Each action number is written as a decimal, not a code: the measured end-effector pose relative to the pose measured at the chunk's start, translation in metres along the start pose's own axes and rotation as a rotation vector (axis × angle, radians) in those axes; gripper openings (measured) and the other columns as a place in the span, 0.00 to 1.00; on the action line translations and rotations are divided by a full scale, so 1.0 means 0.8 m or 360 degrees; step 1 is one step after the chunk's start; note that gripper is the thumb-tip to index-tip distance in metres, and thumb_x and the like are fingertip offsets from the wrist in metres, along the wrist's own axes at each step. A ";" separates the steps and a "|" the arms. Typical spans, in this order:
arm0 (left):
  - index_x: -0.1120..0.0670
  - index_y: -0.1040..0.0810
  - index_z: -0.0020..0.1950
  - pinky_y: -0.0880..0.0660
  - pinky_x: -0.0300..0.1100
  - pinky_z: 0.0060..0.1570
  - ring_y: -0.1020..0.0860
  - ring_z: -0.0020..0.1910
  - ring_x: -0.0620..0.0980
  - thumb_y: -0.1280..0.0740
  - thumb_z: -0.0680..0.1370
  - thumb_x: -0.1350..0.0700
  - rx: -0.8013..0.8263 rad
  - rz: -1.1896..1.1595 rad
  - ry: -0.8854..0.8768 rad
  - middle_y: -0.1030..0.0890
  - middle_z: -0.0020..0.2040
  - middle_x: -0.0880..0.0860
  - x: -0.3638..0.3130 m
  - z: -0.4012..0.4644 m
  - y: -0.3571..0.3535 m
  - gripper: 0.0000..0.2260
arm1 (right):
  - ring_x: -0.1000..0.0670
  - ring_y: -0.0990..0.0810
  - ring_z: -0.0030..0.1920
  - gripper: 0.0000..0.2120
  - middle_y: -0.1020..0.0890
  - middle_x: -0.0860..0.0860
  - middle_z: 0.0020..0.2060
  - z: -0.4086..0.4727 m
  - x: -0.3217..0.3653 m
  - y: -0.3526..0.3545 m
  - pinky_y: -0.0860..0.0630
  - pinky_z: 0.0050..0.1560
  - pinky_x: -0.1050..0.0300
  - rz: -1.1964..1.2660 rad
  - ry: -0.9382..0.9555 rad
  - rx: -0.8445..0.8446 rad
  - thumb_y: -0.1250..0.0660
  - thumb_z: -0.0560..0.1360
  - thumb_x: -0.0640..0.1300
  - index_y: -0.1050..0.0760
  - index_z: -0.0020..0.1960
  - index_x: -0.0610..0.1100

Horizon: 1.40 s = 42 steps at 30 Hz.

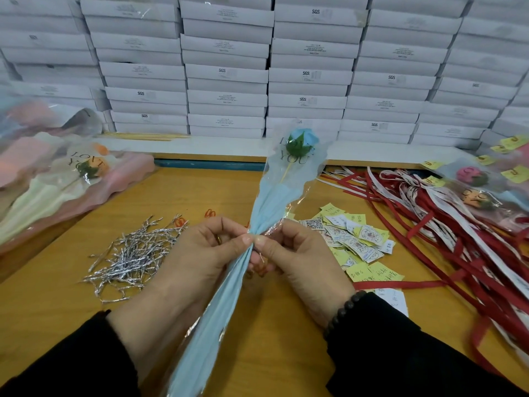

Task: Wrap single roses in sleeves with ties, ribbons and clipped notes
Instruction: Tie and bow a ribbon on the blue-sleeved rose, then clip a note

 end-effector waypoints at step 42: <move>0.59 0.25 0.38 0.26 0.31 0.26 0.25 0.24 0.42 0.37 0.76 0.62 -0.0325 -0.0171 -0.0066 0.21 0.28 0.50 -0.025 0.024 0.071 0.07 | 0.53 0.30 0.37 0.03 0.26 0.53 0.38 0.003 0.019 -0.084 0.34 0.38 0.57 -0.1493 0.0561 0.0328 0.38 0.74 0.39 0.30 0.45 0.47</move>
Point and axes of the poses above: each hand's wrist, its own z-axis towards the middle knuckle, its own y-axis out of the back of the hand, x = y × z, the point moved 10 cm from there along z, towards the middle knuckle
